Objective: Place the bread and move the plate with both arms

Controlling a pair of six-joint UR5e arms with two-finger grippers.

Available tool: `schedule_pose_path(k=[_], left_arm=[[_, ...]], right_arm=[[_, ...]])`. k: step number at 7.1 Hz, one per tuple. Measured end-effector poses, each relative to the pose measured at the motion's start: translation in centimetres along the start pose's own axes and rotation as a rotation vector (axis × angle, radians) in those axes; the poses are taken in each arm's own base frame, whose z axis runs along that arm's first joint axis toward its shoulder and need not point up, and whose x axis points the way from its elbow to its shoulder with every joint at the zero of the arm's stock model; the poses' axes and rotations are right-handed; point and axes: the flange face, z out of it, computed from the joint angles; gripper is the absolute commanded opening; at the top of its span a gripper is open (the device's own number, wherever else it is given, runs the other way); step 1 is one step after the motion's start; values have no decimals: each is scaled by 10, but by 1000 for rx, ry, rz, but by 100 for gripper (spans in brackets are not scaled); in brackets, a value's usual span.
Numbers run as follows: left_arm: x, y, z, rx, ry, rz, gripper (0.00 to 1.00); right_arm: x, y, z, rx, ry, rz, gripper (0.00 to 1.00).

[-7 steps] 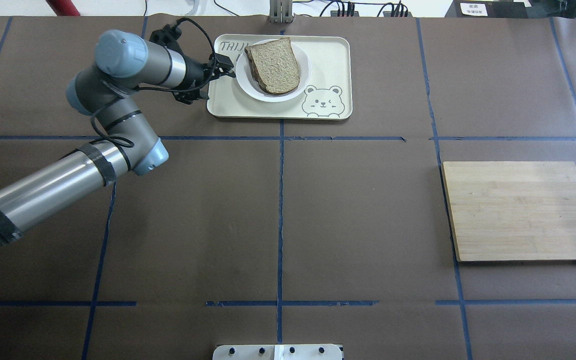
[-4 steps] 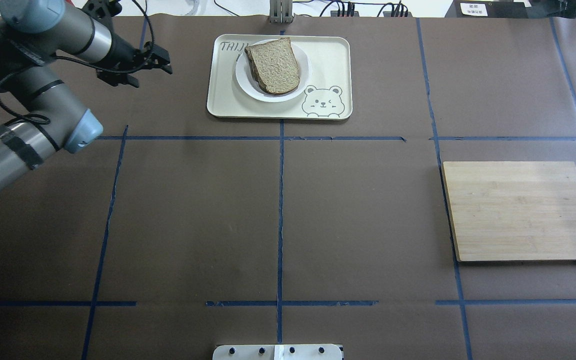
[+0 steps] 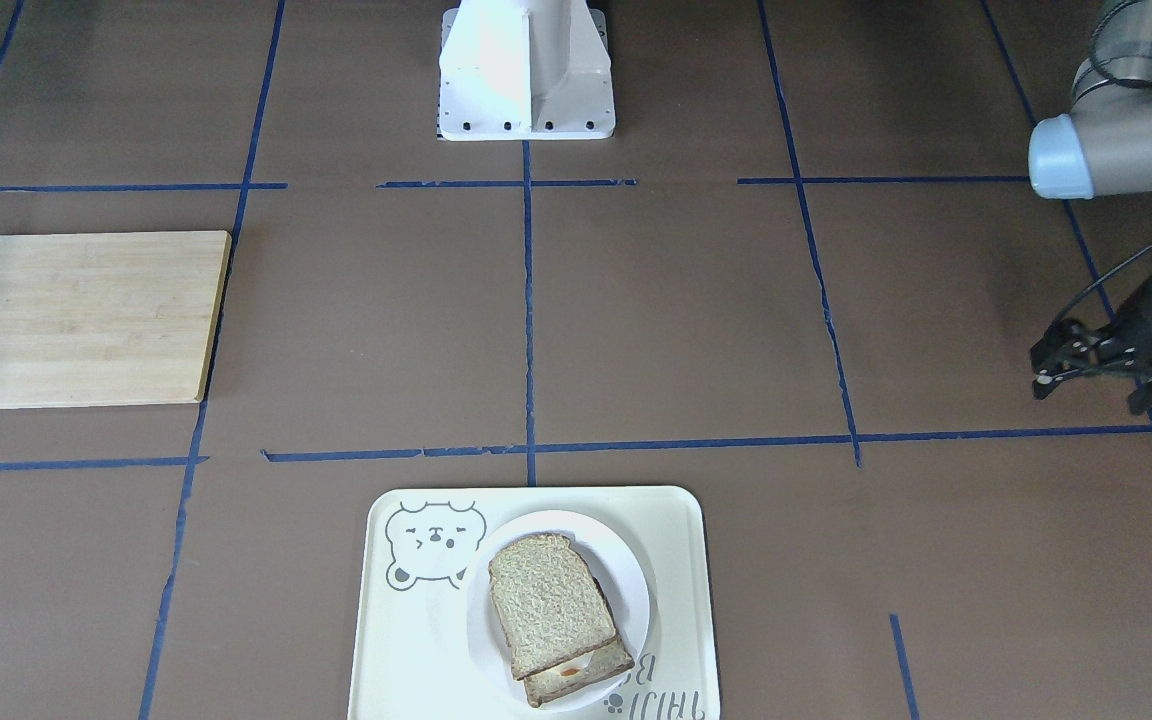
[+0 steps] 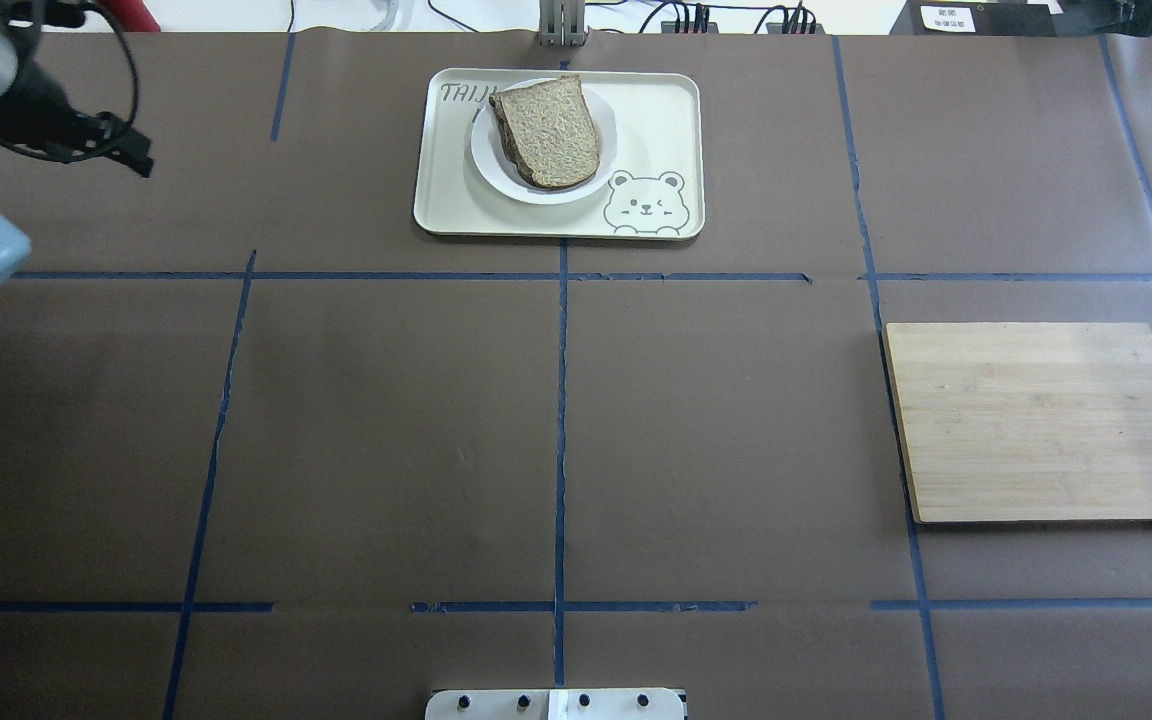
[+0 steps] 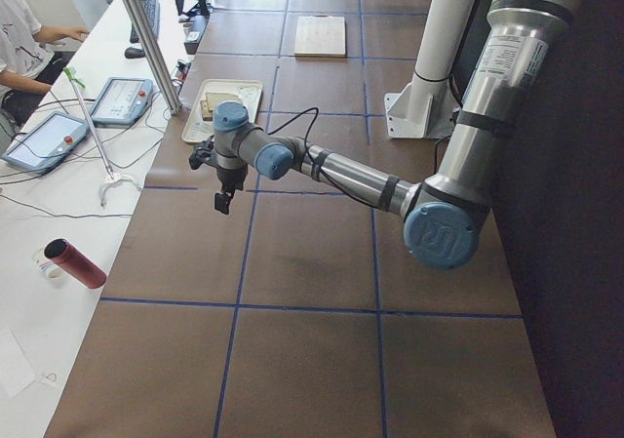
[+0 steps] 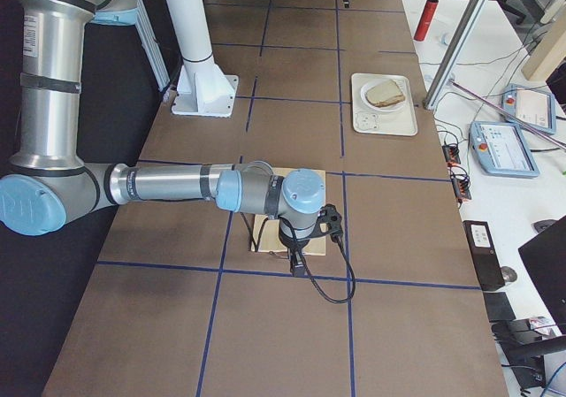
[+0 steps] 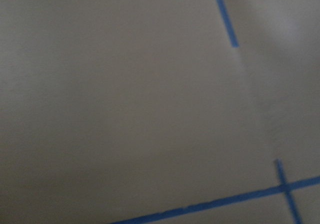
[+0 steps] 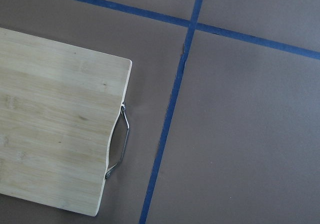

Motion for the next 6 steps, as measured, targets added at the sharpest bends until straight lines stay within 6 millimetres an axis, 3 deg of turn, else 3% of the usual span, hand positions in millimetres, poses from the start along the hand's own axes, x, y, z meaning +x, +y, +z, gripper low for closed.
schedule_pose_path(k=[2,3,4,6], left_arm=[[-99,95,-17,-77,-5,-1,100],[-135,141,-23,-90,49,-56,100],[-157,177,-28,-90,92,-116,100],[-172,208,-29,-97,122,-172,100]], right_arm=[[0,0,0,0,7,18,100],[0,-1,-1,0,7,20,100],[0,-1,-1,1,7,20,100],[0,-1,-1,1,7,21,100]])
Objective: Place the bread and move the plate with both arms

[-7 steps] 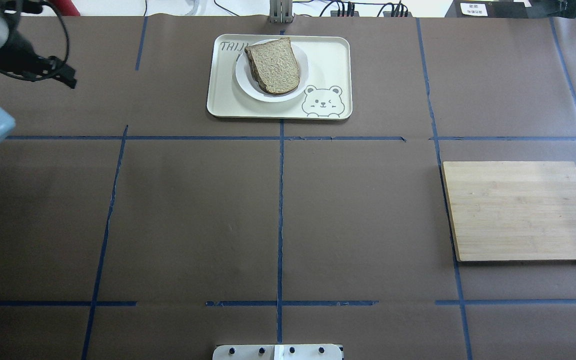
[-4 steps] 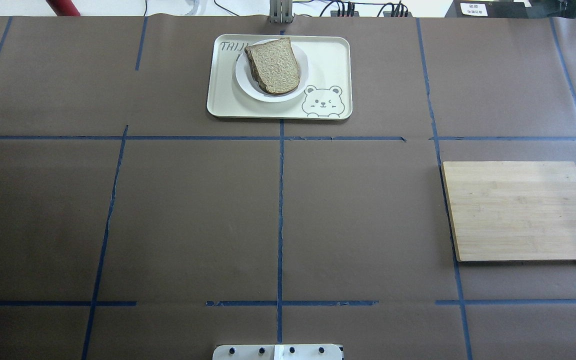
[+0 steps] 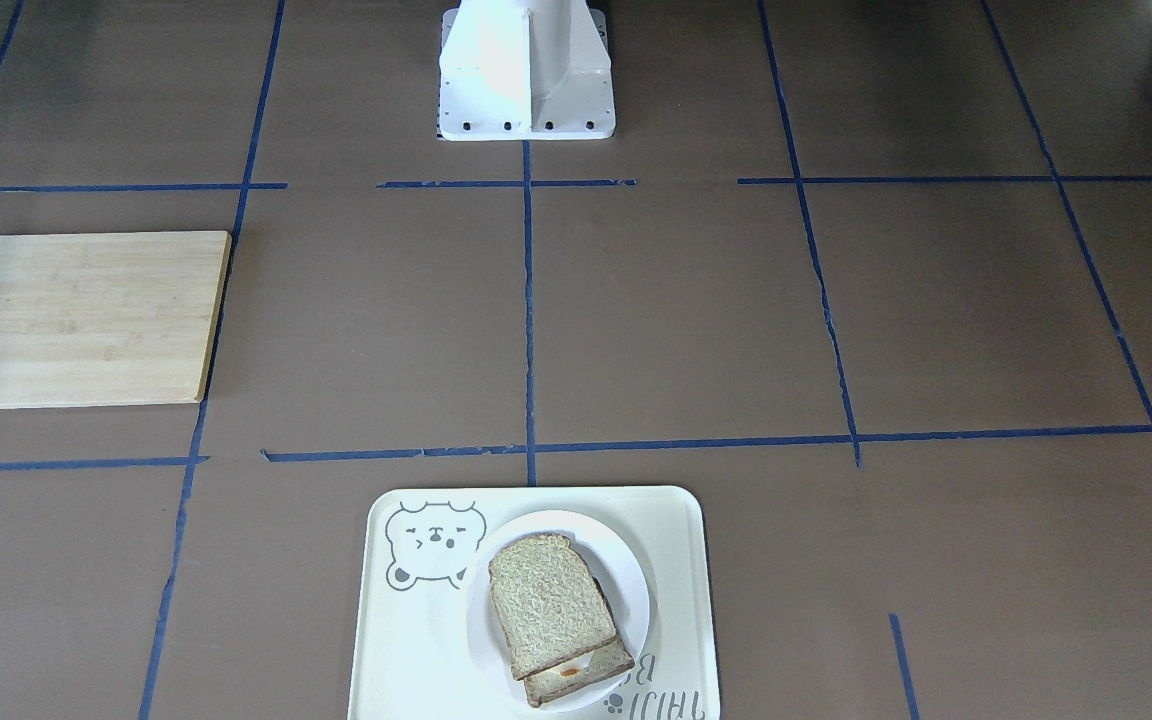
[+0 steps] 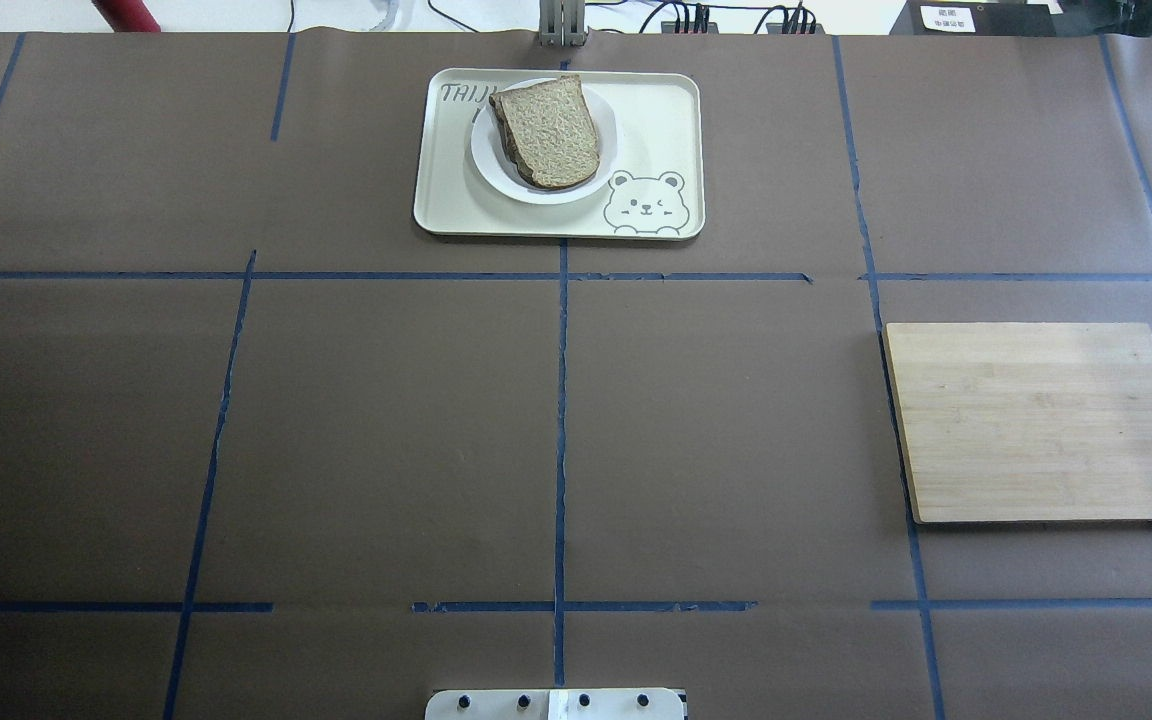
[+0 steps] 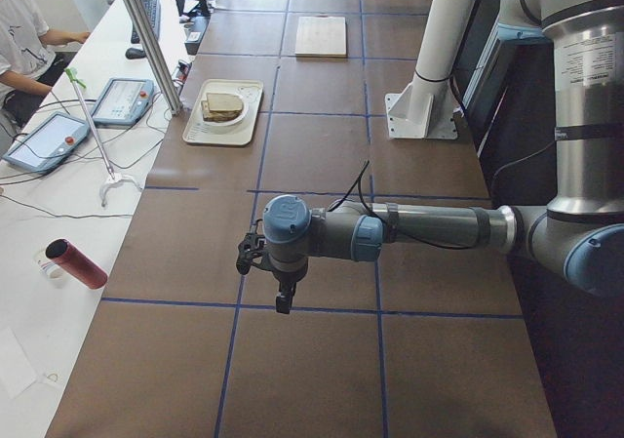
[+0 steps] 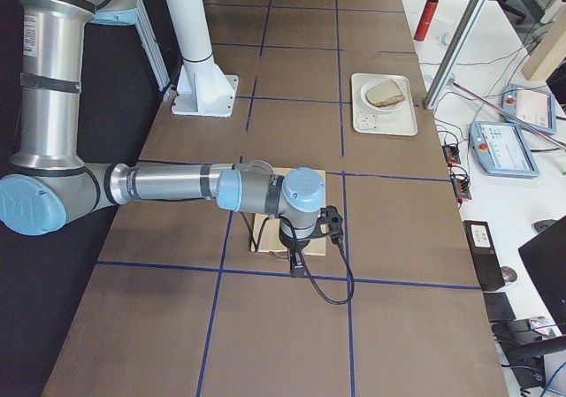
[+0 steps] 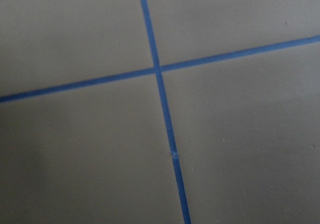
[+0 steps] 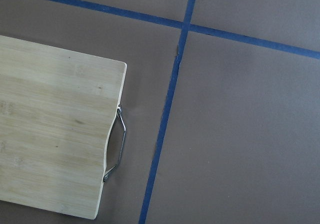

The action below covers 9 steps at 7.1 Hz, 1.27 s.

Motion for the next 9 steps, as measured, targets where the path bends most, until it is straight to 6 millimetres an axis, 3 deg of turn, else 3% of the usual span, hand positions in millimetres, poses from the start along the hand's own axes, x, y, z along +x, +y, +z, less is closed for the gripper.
schedule_pose_path(k=[5,9], left_arm=[[-14,15,11,-20,-6,-34,100],[-13,15,10,-17,-9,-27,100]], right_arm=[[2,1,3,-5,-1,4,100],[2,1,4,-7,-4,5,100]])
